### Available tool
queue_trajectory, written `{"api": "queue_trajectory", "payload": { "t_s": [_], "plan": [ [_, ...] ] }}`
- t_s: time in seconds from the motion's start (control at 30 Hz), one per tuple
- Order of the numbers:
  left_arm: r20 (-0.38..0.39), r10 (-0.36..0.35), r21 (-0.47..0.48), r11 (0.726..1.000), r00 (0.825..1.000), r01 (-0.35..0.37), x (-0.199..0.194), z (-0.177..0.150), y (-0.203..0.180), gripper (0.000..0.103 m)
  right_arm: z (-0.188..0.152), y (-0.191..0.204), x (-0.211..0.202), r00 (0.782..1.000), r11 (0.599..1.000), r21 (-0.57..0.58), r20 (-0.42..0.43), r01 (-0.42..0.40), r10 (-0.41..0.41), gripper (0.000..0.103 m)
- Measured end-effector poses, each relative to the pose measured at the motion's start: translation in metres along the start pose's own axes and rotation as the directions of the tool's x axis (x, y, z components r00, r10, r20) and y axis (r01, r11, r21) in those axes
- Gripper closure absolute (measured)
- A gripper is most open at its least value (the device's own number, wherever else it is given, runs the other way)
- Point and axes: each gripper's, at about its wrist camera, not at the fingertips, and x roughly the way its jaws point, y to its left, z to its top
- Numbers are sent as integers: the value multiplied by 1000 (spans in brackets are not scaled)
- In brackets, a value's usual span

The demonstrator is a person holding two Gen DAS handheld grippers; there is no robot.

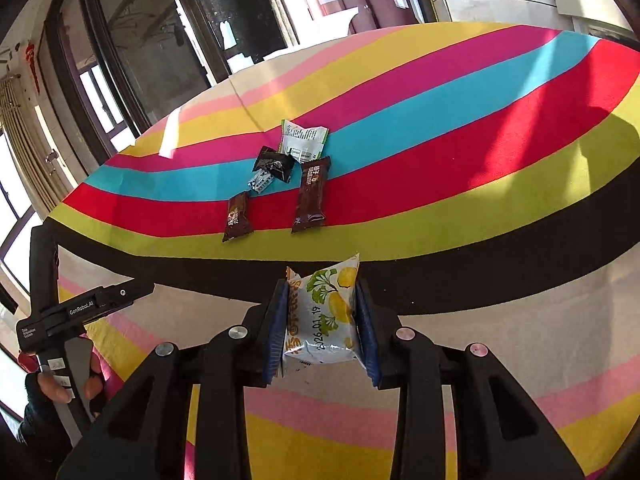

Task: Organize snacks
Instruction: 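Grasp the brown chocolate bar with the left tool while the right tool grasps the white-green chip packet, then carry both snacks to the white box and open both tools inside it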

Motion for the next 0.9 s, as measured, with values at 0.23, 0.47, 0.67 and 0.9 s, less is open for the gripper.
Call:
{"api": "queue_trajectory", "payload": {
  "t_s": [0.23,0.47,0.67,0.9],
  "plan": [
    [-93,49,5,999,994,-49,58,49,-62,2,-2,-16,4,999,994,95,-11,-52,53,69],
    [-89,273,93,960,958,-264,112,86,-105,15,-3,-18,6,998,993,107,-22,-55,58,69],
    [-30,107,145,984,994,-102,69,48,-97,79,-3,-16,7,998,994,98,-31,-50,53,69],
    [18,97,245,965,995,-98,2,-24,-70,79,-3,-15,7,998,994,98,-32,-51,54,69]
  ]
}}
